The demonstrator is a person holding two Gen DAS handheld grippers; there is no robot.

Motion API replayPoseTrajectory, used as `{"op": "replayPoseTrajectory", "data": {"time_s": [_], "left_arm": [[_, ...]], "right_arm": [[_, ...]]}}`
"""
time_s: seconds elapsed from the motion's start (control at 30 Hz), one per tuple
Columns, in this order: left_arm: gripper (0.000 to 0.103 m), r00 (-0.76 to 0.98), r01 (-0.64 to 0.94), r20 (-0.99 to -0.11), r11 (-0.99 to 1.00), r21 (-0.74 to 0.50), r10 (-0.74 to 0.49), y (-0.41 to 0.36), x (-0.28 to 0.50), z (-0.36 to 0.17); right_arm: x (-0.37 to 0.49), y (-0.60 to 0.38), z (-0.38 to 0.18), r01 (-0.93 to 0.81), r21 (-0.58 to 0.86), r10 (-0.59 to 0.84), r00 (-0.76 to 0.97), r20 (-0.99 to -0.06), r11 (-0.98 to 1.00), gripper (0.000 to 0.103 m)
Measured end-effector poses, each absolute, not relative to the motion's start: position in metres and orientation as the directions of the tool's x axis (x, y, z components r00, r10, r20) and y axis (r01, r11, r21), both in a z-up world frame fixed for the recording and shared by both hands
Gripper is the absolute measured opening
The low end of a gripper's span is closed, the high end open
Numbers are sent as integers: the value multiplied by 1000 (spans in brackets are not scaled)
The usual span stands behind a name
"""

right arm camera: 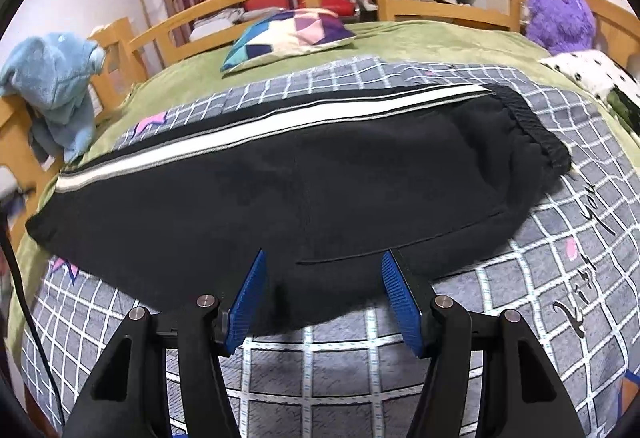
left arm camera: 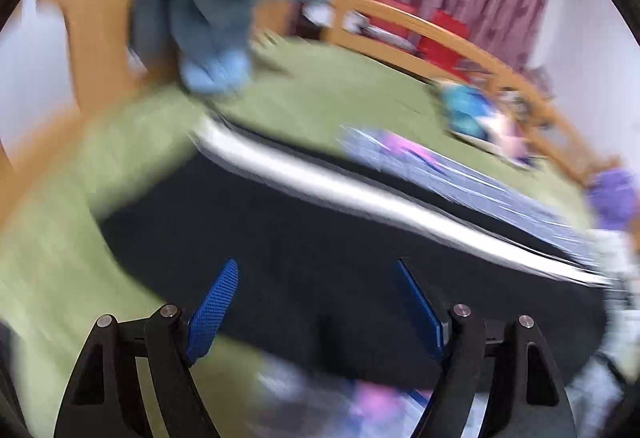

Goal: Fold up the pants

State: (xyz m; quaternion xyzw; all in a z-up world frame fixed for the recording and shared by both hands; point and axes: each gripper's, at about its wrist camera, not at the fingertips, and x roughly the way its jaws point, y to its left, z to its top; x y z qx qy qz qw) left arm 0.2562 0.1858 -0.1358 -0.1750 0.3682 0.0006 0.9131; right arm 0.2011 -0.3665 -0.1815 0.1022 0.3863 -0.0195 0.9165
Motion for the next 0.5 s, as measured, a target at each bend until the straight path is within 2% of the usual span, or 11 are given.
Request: {"op": "replayPoseTrajectory", "data": {"time_s": [0.1,0.3,0.43,0.47,0.5], "left_arm": [[78,703,-79,-666,903,-421,-249,162,219,-156],[77,670,-119,-700,895,-430,-247,147,203,-183],[67,661,-188,-701,845,-500,-268,162,218,-199],[59,660,-192,-697,834,-517,-281,165,224,-204],[56,657,-190,-694,827,-530,-294,168,231,-209]], "right_arm": [[198,-388,-185,163,236,59,691,-720,958,63],[188,-432,-208,261,421,153,667,-729,868,63],[187,-447,-224,279,471,190,659,-728,837,63],[187,-451,-228,275,497,210,665,-717,823,63],[188,-455,-230,264,534,238,679,-694,803,63]]}}
